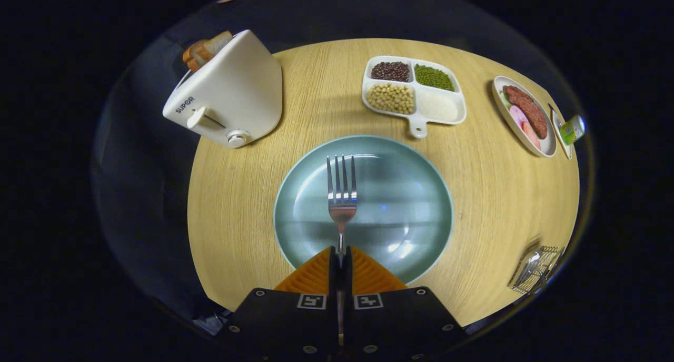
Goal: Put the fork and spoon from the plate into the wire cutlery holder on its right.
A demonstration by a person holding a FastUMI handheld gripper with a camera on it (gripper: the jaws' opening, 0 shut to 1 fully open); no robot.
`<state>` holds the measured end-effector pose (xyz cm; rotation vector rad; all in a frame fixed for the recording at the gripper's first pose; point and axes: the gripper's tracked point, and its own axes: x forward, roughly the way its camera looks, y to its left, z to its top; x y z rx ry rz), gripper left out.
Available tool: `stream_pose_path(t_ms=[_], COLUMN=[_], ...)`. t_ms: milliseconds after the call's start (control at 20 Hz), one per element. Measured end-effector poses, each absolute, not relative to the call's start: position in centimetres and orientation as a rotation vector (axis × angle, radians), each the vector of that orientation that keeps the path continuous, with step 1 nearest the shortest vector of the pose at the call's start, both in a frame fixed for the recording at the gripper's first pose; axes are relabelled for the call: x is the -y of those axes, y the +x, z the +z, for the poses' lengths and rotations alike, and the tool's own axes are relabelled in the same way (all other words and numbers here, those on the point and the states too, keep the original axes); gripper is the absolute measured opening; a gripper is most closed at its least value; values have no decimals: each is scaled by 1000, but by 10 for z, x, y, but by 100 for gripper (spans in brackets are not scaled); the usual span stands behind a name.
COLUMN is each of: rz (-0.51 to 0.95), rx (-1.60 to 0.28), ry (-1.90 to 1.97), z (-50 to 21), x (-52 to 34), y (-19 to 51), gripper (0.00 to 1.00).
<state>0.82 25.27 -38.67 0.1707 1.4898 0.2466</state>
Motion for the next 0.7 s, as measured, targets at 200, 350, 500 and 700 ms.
stream_pose_path(t_ms=[200, 350, 500, 700], rz=[208, 148, 86, 31], rx=[-1427, -1409, -1403, -1409], ry=[188, 212, 222, 214], z=[-358, -346, -332, -325], x=[-200, -152, -103, -40], y=[-2, -19, -46, -74], gripper=[5, 5, 4, 5])
